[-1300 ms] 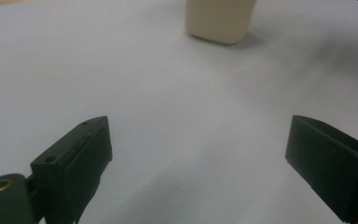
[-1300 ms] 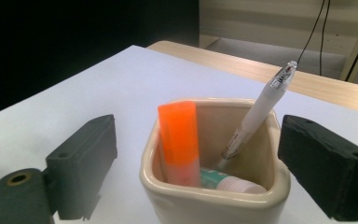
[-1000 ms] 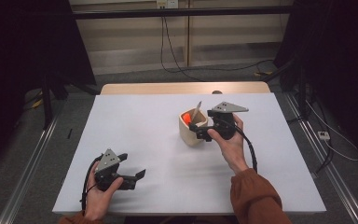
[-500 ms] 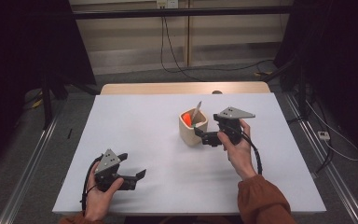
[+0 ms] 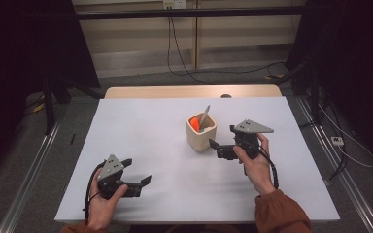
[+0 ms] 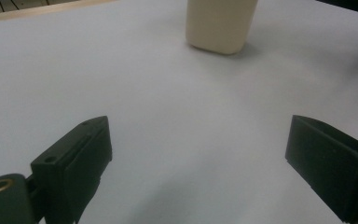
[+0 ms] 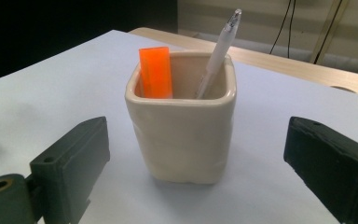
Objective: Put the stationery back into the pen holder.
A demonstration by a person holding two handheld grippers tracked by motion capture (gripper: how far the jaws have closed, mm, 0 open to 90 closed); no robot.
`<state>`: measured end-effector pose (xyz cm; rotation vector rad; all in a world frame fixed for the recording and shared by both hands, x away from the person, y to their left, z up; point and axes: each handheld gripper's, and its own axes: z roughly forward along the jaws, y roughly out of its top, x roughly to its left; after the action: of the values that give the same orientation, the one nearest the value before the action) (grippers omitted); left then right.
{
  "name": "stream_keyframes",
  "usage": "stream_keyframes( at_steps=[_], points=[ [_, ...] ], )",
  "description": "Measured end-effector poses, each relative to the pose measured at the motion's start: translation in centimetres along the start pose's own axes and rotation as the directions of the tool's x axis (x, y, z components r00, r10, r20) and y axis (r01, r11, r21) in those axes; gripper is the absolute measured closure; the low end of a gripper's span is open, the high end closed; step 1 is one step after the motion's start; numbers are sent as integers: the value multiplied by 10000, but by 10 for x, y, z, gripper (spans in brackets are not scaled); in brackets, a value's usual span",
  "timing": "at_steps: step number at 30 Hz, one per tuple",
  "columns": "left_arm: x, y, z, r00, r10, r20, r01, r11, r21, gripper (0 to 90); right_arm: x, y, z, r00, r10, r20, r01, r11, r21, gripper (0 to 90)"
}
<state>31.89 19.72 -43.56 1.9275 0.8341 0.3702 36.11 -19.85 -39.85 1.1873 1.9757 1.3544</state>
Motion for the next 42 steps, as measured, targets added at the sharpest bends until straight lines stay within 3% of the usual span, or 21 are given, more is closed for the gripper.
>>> stream_keyframes(
  at_steps=[3,14,33,42],
  points=[
    [3,1,-1,10000,1,-99,-2,9999,-143,70,0,-4,-7,10000,-53,65,54,9997,-230,63],
    [3,1,-2,9999,44,-146,-46,9998,-175,70,-6,-23,-26,9993,50,378,-55,9999,141,63],
    [2,1,-5,9997,4,-242,-10,9996,-272,70,-25,-53,-67,9925,446,1136,-471,9987,194,63],
    [2,1,-7,9996,-69,-259,61,9995,-311,70,-27,-69,-81,9885,614,1385,-649,9977,212,63]
  ],
)
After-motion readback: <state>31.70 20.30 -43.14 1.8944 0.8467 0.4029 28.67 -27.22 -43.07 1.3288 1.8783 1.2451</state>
